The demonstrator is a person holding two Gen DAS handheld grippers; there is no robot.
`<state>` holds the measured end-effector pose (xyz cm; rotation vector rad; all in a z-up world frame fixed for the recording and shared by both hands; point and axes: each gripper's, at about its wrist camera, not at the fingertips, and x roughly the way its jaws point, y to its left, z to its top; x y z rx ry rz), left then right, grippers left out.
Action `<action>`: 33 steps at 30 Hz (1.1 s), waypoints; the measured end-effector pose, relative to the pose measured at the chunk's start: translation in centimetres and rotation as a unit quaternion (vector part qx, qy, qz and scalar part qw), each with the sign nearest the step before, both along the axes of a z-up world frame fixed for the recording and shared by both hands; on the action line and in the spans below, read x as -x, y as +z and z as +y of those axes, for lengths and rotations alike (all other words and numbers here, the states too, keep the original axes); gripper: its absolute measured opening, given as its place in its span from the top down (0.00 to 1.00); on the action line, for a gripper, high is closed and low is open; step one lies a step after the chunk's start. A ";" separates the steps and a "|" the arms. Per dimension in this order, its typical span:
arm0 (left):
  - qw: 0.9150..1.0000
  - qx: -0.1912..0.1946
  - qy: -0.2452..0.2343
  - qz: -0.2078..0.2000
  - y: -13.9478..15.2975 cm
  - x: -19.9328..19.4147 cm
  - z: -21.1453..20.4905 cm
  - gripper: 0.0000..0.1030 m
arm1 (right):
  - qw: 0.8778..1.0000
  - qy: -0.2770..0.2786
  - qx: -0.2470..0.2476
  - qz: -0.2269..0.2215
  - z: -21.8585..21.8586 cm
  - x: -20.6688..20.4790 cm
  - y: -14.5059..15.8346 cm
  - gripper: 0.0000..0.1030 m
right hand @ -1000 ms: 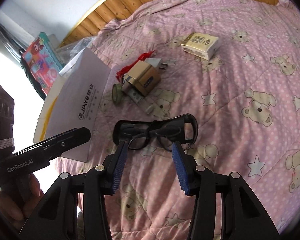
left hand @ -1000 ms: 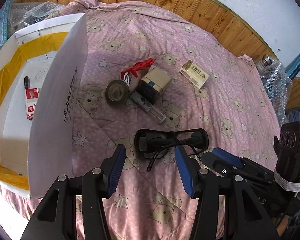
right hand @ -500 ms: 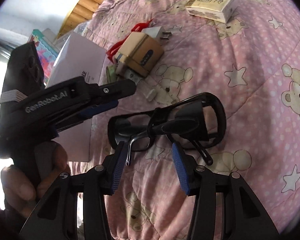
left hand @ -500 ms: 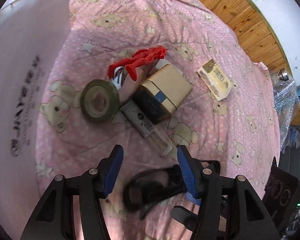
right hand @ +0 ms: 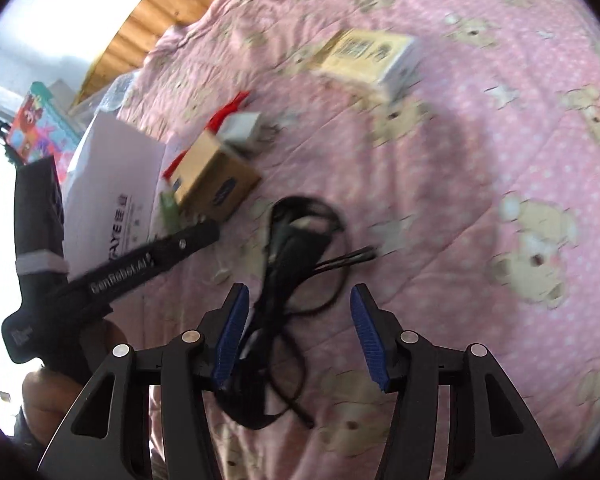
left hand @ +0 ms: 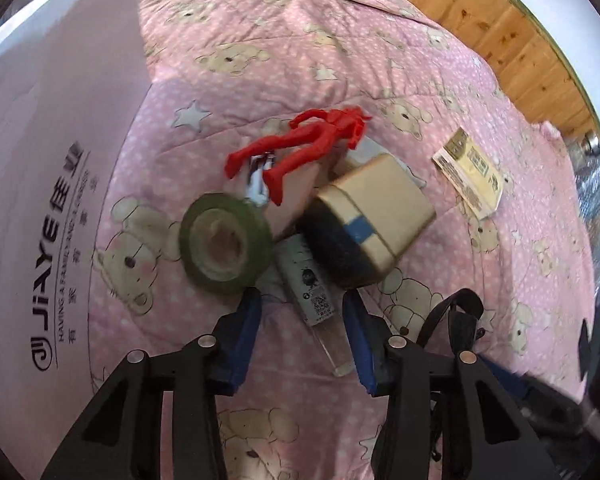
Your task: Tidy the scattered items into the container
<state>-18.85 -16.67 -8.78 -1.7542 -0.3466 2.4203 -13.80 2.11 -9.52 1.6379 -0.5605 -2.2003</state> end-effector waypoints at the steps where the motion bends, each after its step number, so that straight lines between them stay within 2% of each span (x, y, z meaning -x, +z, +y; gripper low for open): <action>1: 1.000 -0.010 0.008 -0.002 0.0 0.0 -0.4 0.56 | 1.000 0.007 -0.010 0.003 -0.8 -0.2 -0.3 0.38; 3: 1.000 -0.017 0.008 -0.001 0.0 0.2 -0.5 0.54 | 0.998 0.020 -0.050 0.030 -2.4 -0.6 -0.2 0.36; 5: 1.000 -0.010 -0.012 0.008 0.0 0.3 0.4 0.44 | 0.994 0.040 -0.091 0.052 -3.7 -0.8 -0.2 0.36; 6: 1.000 -0.003 -0.024 0.014 0.0 0.3 1.0 0.38 | 0.991 0.051 -0.111 0.062 -4.2 -1.0 -0.2 0.38; 7: 0.999 0.015 -0.035 0.022 -0.1 0.2 1.6 0.38 | 0.990 0.052 -0.116 0.064 -4.0 -1.0 -0.1 0.50; 8: 0.998 0.031 -0.044 0.028 -0.1 0.0 2.2 0.43 | 0.990 0.050 -0.116 0.063 -3.5 -1.1 0.1 0.64; 9: 0.998 0.030 -0.044 0.028 0.0 -0.1 2.1 0.57 | 0.990 0.048 -0.116 0.062 -3.0 -1.1 0.2 0.68; 10: 0.998 0.030 -0.044 0.027 0.0 -0.2 2.1 0.68 | 0.990 0.045 -0.116 0.061 -2.5 -1.1 0.4 0.76; 11: 0.998 0.030 -0.045 0.026 0.1 -0.4 2.1 0.71 | 0.990 0.043 -0.116 0.060 -2.0 -1.2 0.5 0.79; 12: 0.998 0.029 -0.045 0.026 0.1 -0.5 2.0 0.77 | 0.991 0.041 -0.116 0.059 -1.5 -1.2 0.7 0.79; 14: 0.998 0.029 -0.046 0.025 0.2 -0.7 1.9 0.82 | 0.991 0.033 -0.115 0.056 -0.4 -1.2 1.0 0.82; 15: 0.998 0.029 -0.046 0.024 0.2 -0.8 1.9 0.82 | 0.993 0.028 -0.106 0.053 0.1 -1.1 0.9 0.81; 17: 0.998 0.028 -0.047 0.023 0.3 -1.1 1.8 0.82 | 0.995 0.019 -0.090 0.047 0.8 -0.8 0.5 0.75; 18: 0.998 0.028 -0.048 0.023 0.4 -1.2 1.8 0.79 | 0.995 0.016 -0.087 0.043 0.8 -0.7 0.3 0.71; 19: 0.998 0.028 -0.048 0.022 0.4 -1.3 1.7 0.73 | 0.995 0.016 -0.087 0.044 0.8 -0.6 0.2 0.64; 21: 0.998 0.027 -0.049 0.021 0.5 -1.6 1.7 0.67 | 0.995 0.020 -0.089 0.046 0.6 -0.6 0.1 0.62; 23: 0.998 0.027 -0.049 0.020 0.6 -1.8 1.6 0.66 | 0.994 0.030 -0.094 0.056 0.2 -0.4 0.0 0.58; 25: 0.998 0.024 -0.050 0.022 0.9 -2.1 1.4 0.56 | 0.992 0.042 -0.100 0.071 -0.2 -0.2 0.0 0.58; 27: 0.998 0.019 -0.051 0.026 1.2 -2.3 1.1 0.55 | 0.990 0.049 -0.108 0.080 -0.2 -0.3 -0.1 0.60; 28: 0.998 0.017 -0.051 0.028 1.4 -2.5 1.0 0.62 | 0.991 0.044 -0.103 0.078 0.1 -0.3 0.0 0.74; 29: 0.998 0.014 -0.051 0.029 1.6 -2.6 0.8 0.69 | 0.992 0.037 -0.094 0.074 0.5 -0.3 0.0 0.78; 30: 0.998 0.012 -0.051 0.031 1.8 -2.7 0.7 0.78 | 0.993 0.030 -0.086 0.069 0.9 -0.3 0.1 0.78; 33: 0.998 0.005 -0.052 0.037 2.3 -3.1 0.3 0.81 | 0.995 0.019 -0.074 0.069 1.6 -0.7 0.7 0.81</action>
